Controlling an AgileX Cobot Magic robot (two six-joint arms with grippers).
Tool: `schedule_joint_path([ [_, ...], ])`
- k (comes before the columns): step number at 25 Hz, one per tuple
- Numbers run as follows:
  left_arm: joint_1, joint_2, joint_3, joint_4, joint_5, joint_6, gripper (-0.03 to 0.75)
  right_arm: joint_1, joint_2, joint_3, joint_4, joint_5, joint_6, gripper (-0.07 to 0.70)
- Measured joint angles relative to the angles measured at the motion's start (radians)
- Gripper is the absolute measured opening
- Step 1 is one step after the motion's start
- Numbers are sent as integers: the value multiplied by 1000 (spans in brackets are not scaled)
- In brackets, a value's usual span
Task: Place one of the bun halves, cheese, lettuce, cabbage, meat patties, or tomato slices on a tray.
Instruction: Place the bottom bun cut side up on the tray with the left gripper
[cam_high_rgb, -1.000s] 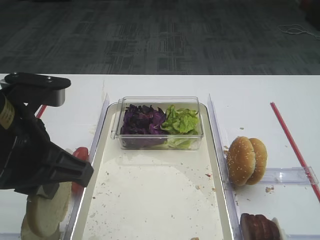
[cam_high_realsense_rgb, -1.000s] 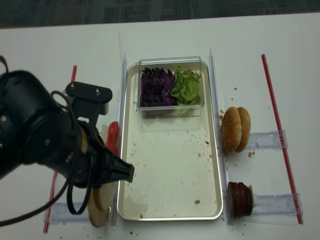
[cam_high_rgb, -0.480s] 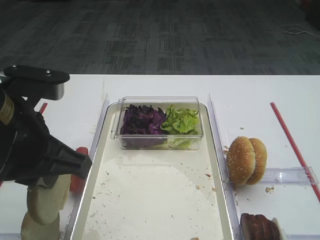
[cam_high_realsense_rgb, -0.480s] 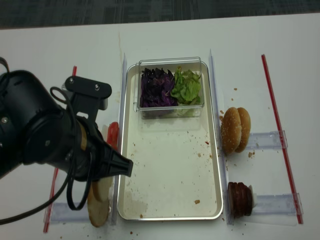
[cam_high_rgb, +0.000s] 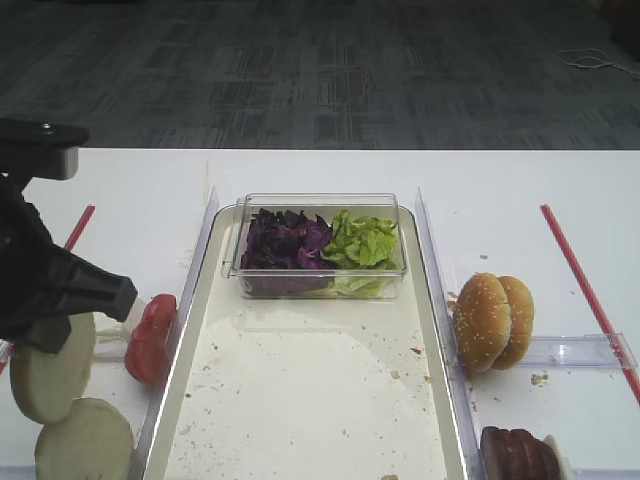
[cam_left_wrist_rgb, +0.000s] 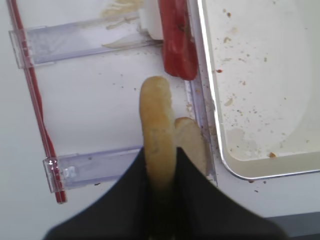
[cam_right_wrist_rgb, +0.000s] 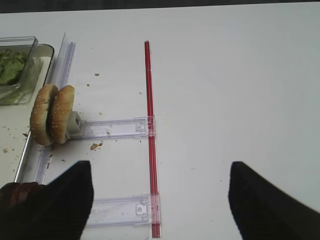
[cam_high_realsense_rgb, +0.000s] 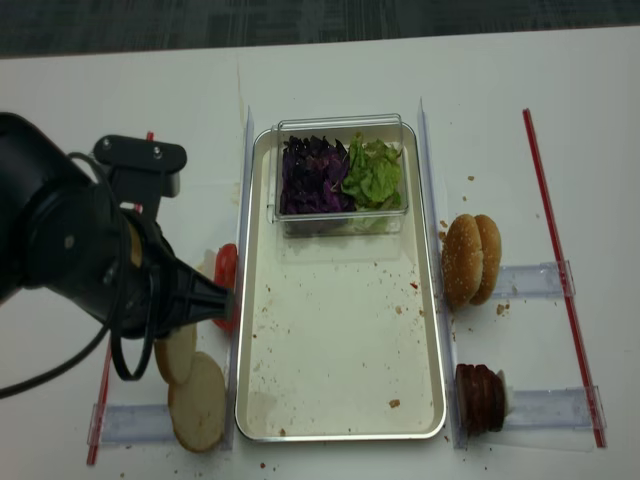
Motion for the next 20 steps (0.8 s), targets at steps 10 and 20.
schedule_joint_path([
  [10, 60, -3, 0, -176, -67, 160, 81, 0, 0, 0, 0, 0, 0, 589],
  [20, 60, -3, 0, -524, -238, 373, 81, 0, 0, 0, 0, 0, 0, 589],
])
